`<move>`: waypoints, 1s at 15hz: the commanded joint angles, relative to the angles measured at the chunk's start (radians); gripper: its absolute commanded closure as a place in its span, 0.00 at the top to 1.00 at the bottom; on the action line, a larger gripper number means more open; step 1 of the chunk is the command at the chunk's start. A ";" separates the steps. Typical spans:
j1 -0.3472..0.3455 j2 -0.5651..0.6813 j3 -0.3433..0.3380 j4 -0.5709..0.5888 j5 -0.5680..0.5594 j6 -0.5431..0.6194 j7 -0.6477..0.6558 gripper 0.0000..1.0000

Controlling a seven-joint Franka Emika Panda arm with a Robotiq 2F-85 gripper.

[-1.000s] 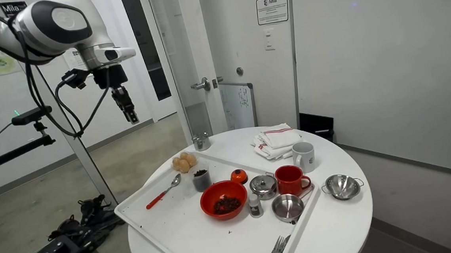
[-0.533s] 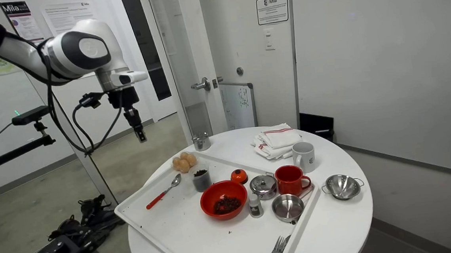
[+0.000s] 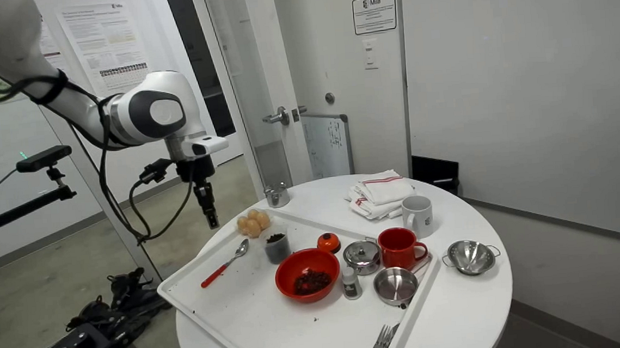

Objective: Pour the contents in the jug into the red bowl

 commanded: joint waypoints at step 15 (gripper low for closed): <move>0.107 0.252 -0.084 0.103 0.087 0.061 -0.086 1.00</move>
